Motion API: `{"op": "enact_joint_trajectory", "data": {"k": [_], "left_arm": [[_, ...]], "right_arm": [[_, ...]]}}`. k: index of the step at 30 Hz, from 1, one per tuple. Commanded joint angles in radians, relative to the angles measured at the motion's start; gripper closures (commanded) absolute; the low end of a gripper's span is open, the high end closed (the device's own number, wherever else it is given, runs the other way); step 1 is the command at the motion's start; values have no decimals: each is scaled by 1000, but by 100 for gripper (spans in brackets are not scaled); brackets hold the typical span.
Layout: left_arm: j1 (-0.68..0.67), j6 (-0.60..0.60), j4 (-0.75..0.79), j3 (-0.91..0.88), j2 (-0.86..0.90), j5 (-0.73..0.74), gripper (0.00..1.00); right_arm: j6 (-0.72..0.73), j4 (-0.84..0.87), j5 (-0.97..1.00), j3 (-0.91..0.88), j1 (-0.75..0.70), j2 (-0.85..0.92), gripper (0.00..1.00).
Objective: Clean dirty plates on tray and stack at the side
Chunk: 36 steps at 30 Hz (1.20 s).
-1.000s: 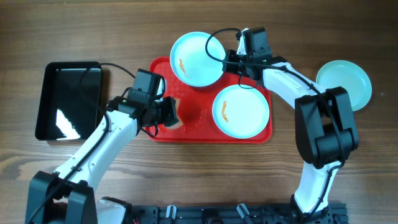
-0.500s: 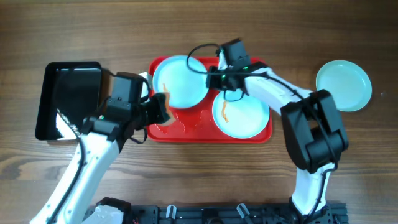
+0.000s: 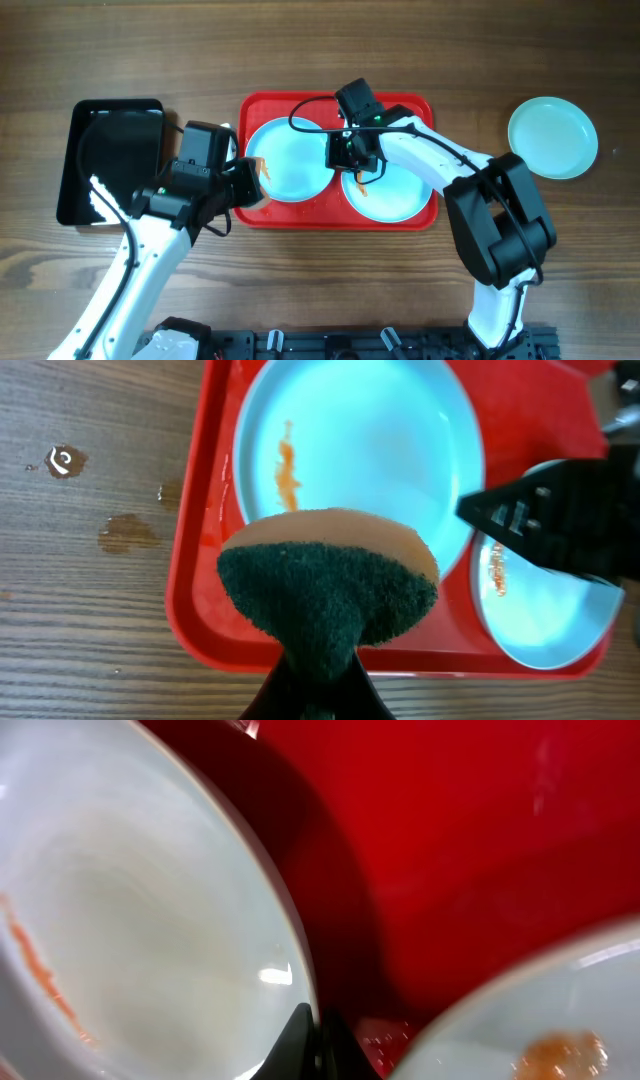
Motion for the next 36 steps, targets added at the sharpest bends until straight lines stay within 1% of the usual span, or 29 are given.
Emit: {"op": "enact_joint_trajectory", "data": {"k": [1, 4, 9, 16, 20, 27, 30, 31, 33, 36], "left_arm": [[5, 20, 6, -3, 46, -18, 96], [5, 19, 12, -3, 96, -18, 96], [5, 20, 19, -3, 150, -18, 96], [5, 20, 18, -3, 156, -18, 96], [5, 20, 17, -3, 156, -18, 96], [5, 20, 18, -3, 156, -18, 96], [5, 20, 19, -3, 156, -18, 96], [5, 20, 19, -3, 156, -18, 96], [5, 20, 19, -3, 156, -18, 96], [5, 20, 19, -3, 156, -18, 96]], "right_arm": [[-10, -48, 28, -3, 16, -11, 96], [-56, -76, 28, -3, 51, -11, 96], [-61, -69, 39, -3, 105, -11, 96], [-60, -89, 47, -3, 139, -11, 96], [-58, -98, 47, -3, 148, -11, 93], [-48, -69, 47, -3, 147, -11, 73], [-48, -57, 47, -3, 147, -11, 53], [-48, -55, 48, -3, 147, -11, 49], [-37, -55, 60, -3, 147, -11, 48], [-33, -53, 81, -3, 147, -11, 40]]}}
